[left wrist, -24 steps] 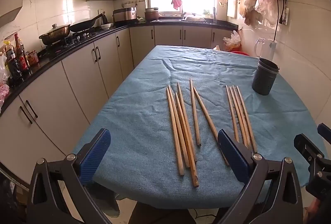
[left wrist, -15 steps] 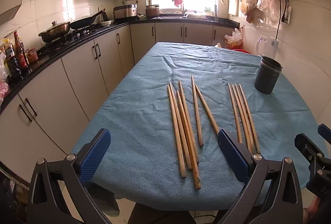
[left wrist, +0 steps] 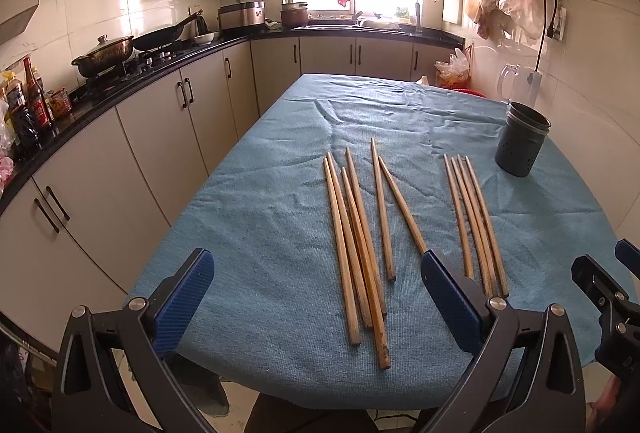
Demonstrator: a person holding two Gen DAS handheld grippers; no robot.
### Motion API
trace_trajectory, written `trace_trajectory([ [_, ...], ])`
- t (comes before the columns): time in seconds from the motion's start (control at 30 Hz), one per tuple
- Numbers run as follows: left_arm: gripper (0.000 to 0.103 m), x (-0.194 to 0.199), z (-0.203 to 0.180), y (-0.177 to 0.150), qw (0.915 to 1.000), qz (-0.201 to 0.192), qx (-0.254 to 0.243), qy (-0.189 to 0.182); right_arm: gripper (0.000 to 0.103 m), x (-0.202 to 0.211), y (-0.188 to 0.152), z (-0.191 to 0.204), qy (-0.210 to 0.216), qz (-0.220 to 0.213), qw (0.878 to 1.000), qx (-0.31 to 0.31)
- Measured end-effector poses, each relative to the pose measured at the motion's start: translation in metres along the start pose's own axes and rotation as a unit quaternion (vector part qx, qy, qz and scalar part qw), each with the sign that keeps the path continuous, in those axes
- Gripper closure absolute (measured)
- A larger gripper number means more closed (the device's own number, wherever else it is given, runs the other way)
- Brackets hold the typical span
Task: Organize utensils
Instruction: 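Move both grippers toward the wooden chopsticks on the blue towel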
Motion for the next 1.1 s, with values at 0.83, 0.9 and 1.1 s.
trace_trajectory([
  [0.83,0.000,-0.007,-0.003,0.000,1.0000,0.006,-0.004,-0.002,0.006,-0.005,0.002,-0.003,0.009,-0.002,1.000,-0.022],
  [0.9,0.000,-0.010,-0.003,0.002,1.0000,0.009,-0.004,-0.001,0.006,-0.007,0.003,-0.004,0.011,-0.011,1.000,-0.023],
  [1.1,0.000,-0.025,0.000,0.003,0.9997,0.025,-0.001,-0.006,0.011,-0.022,0.007,-0.002,0.010,0.001,1.000,-0.015],
])
Point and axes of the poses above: each gripper's, at about its wrist camera, not at the fingertips, and x roughly against the way its jaws point, z to its left, y to its top, the point moved 2 cm from there along -x, roughly the way its jaws point, and after that the axes turned 4 degrees about -x, right-handed, at the moved point
